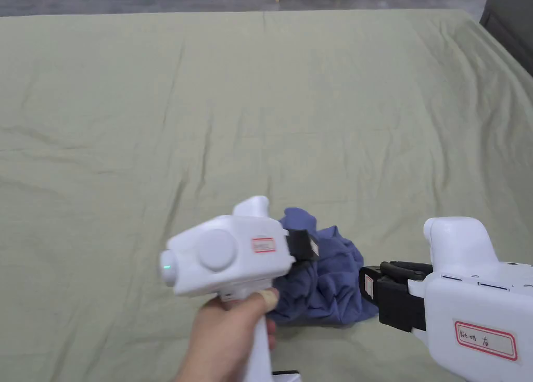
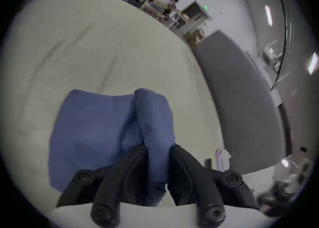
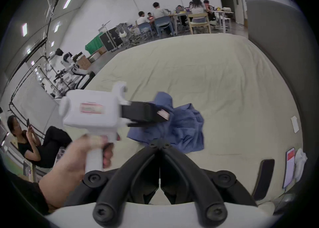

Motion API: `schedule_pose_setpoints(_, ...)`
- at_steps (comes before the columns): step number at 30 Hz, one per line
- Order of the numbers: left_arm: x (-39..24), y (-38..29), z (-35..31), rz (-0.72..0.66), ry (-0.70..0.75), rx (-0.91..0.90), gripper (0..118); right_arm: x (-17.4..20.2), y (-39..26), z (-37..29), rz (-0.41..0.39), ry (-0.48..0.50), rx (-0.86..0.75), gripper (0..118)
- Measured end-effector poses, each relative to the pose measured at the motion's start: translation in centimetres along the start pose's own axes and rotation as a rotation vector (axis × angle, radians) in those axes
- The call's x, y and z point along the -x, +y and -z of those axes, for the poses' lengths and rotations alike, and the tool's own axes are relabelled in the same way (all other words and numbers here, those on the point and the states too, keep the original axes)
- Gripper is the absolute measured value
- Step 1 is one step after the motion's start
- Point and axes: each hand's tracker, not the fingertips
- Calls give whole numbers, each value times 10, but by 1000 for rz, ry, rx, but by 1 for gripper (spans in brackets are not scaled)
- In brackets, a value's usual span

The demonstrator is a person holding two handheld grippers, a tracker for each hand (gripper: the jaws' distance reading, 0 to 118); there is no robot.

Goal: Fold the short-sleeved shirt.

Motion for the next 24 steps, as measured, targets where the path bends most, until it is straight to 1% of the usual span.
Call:
schedule_pose_setpoints(2,-10,-6,40,7,90,52,16,-9,-1,-6,9,-25,-1,2)
schedule_pose_setpoints(4,-18,-17,70,36,145,61,17,-16,-3,-10,24,-35,-1,2)
schedule_pose_setpoints(5,-13,-22,80,50,143,48,27,-19,-4,-10,28,-38,1,2)
schedule_pose_setpoints(6,-8,-26,79,55,82,2,48,-21,-5,-11,30,-41,3,2)
schedule_pose_setpoints(7,-8,-24,71,3,-9,-6,65,-23,-6,-11,30,-41,4,2)
schedule_pose_setpoints(8,-10,-19,57,-33,-66,9,84,-25,-7,-11,33,-38,4,2)
schedule_pose_setpoints(9,-12,-17,46,-73,-93,35,103,-28,-8,-11,38,-30,1,2)
schedule_pose_setpoints(10,-16,-15,33,-93,-98,38,106,-30,-8,-11,44,-20,-4,2)
schedule_pose_setpoints(11,-15,-6,15,-78,-87,29,106,-32,-9,-11,49,-8,-8,2)
schedule_pose_setpoints(12,-15,0,-1,-52,-100,-15,99,-35,-9,-11,53,4,-12,2)
schedule_pose_setpoints(13,-18,-4,-22,-23,-79,-122,79,-38,-9,-13,57,13,-21,2)
schedule_pose_setpoints(14,-23,-7,-36,12,-6,-220,38,-41,-9,-15,63,14,-33,2)
schedule_pose_setpoints(15,-29,-8,-40,71,121,-269,0,-44,-8,-16,72,10,-41,2)
schedule_pose_setpoints(16,-32,-7,-40,121,205,-248,0,-48,-8,-17,77,7,-44,2)
schedule_pose_setpoints(17,-34,-10,-33,165,251,-242,0,-51,-7,-19,83,2,-48,2)
schedule_pose_setpoints(18,-35,-12,-21,200,232,-201,0,-54,-7,-20,87,-7,-50,2)
schedule_pose_setpoints(21,-47,-19,31,233,200,-40,0,-63,-9,-27,98,-41,-58,2)
schedule_pose_setpoints(24,-67,-49,93,350,248,112,0,-68,-10,-36,116,-63,-62,2)
